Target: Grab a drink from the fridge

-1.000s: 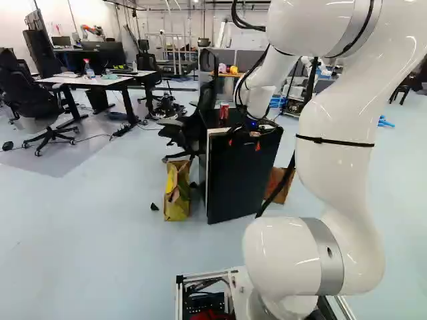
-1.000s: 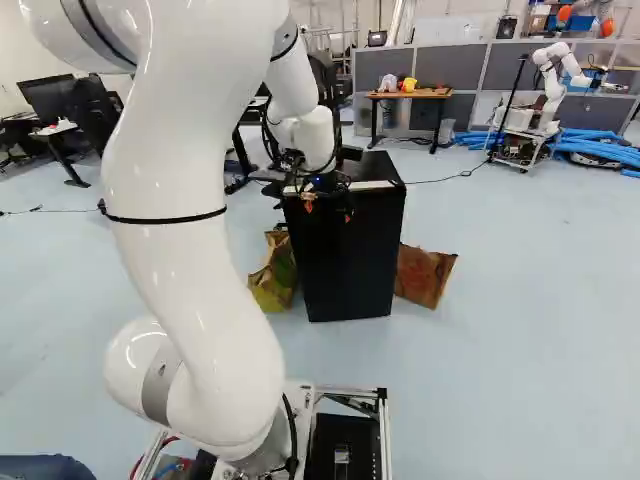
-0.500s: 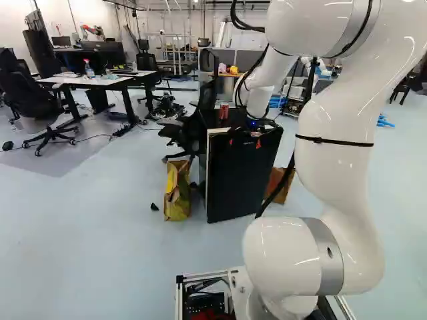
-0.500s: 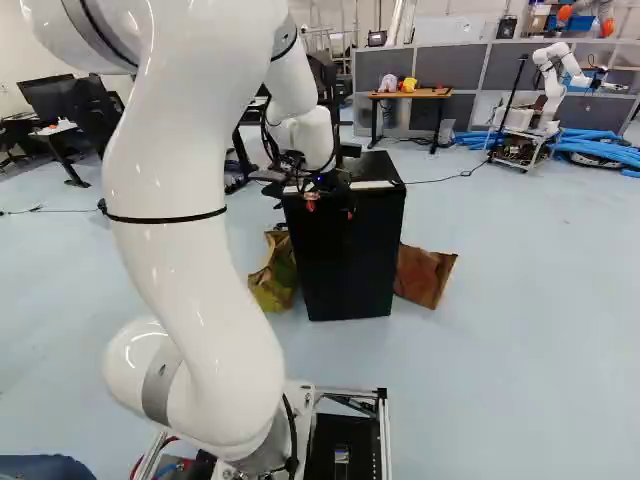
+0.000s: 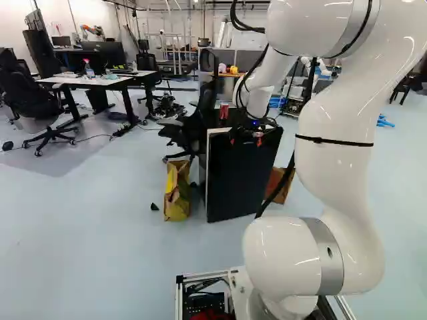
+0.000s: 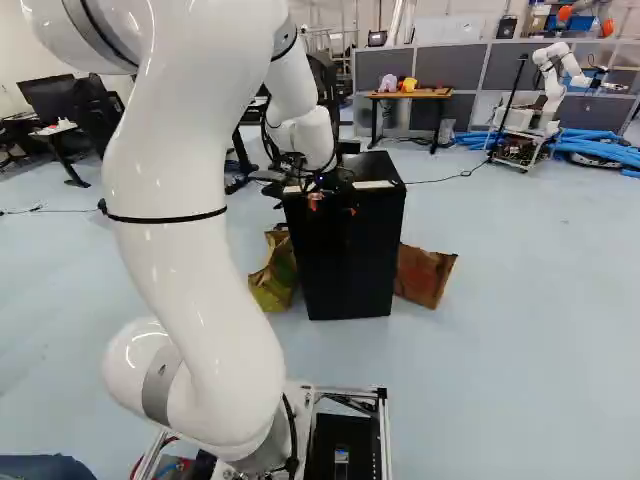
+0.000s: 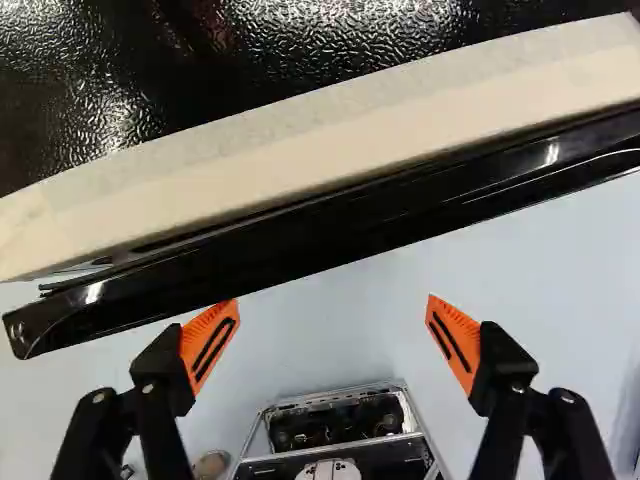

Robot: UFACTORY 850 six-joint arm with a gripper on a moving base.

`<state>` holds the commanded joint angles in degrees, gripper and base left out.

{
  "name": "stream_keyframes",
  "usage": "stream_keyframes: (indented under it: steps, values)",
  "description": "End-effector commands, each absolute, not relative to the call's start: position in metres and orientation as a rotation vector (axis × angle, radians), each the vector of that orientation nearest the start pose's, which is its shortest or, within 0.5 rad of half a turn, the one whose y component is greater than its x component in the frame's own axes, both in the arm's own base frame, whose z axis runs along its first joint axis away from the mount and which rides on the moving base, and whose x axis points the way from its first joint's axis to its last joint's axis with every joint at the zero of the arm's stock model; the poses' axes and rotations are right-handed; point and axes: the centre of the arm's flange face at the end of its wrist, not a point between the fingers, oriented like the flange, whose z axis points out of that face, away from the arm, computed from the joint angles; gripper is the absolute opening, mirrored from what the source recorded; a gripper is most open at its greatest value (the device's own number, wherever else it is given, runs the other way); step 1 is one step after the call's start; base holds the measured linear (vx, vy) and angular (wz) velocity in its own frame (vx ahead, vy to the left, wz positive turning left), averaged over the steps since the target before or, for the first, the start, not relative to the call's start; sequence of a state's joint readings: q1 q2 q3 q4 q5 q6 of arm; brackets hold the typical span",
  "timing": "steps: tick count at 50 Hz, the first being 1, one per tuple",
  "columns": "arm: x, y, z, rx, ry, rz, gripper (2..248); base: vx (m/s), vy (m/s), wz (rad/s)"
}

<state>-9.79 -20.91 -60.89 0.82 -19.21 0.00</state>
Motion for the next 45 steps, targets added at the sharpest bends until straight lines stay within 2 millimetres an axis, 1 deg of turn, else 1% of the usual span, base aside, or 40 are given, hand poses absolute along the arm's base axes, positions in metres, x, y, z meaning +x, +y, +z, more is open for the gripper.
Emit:
stream_keyframes:
  steps: [8, 23, 45]
  values:
    - [0.5523, -0.0955, 0.4144, -3.112, 0.255, -0.584, 247, 0.0, 0.0, 0.0]
    - [0.5526, -0.0955, 0.4145, -3.112, 0.255, -0.589, 247, 0.0, 0.0, 0.0]
    - [0.5583, -0.0965, 0.417, -3.095, 0.254, -0.699, 247, 0.0, 0.0, 0.0]
